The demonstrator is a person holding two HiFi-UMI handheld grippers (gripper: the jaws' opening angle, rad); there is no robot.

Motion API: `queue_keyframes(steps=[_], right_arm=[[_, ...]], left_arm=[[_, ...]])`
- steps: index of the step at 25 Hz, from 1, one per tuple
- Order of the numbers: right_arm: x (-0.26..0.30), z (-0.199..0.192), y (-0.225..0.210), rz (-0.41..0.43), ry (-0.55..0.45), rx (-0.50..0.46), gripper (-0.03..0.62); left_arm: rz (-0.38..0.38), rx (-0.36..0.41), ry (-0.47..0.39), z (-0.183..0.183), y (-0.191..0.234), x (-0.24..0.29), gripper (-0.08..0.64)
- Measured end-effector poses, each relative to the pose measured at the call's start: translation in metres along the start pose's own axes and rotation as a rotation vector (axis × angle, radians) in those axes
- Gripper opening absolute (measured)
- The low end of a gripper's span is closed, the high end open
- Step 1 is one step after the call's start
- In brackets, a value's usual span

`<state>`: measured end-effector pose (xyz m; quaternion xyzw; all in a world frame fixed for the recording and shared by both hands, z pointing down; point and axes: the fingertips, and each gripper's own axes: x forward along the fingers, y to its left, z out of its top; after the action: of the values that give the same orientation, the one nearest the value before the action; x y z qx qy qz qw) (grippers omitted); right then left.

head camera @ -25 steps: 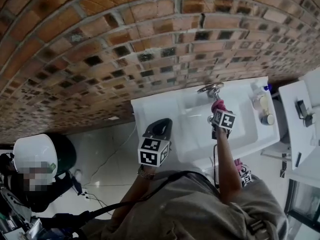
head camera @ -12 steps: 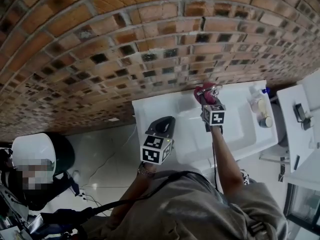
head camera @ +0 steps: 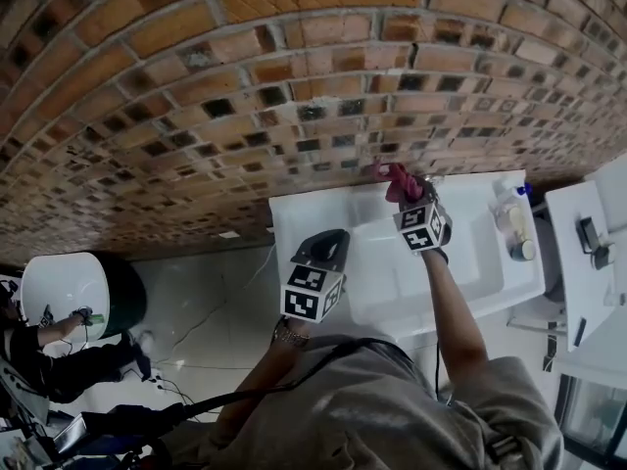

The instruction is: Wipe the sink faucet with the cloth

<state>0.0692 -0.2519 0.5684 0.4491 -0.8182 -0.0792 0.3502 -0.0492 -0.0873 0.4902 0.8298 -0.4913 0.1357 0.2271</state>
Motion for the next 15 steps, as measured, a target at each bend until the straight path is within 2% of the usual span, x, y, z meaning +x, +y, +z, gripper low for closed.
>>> queue_keyframes(steps=[4,8,10,12,14,15], right_arm=[[-0.007,0.002,-0.013,-0.062,-0.01,-0.006,0.044],[-0.017,-0.006,-0.049,-0.171,-0.004,0.078,0.046],[-0.026,-0.022,-0.073,-0.237,0.027,0.186,0.043],[-0.033,-0.059,-0.091,-0.28,0.113,0.319,0.038],[-0.045,-0.098,-0.09,-0.264,0.201,0.45,0.038],[-0.056,-0.106,-0.081,-0.239,0.206,0.502,0.038]], left_arm=[[0.048,-0.02,-0.014,-0.003,0.017,-0.015,0.031],[0.065,-0.039,-0.028,-0.003,0.023,-0.022,0.031],[0.06,-0.036,-0.036,-0.002,0.023,-0.025,0.031],[0.05,-0.036,-0.036,-0.004,0.02,-0.028,0.031],[0.03,-0.036,-0.022,-0.011,0.012,-0.027,0.029],[0.015,-0.036,-0.007,-0.016,0.007,-0.025,0.028]])
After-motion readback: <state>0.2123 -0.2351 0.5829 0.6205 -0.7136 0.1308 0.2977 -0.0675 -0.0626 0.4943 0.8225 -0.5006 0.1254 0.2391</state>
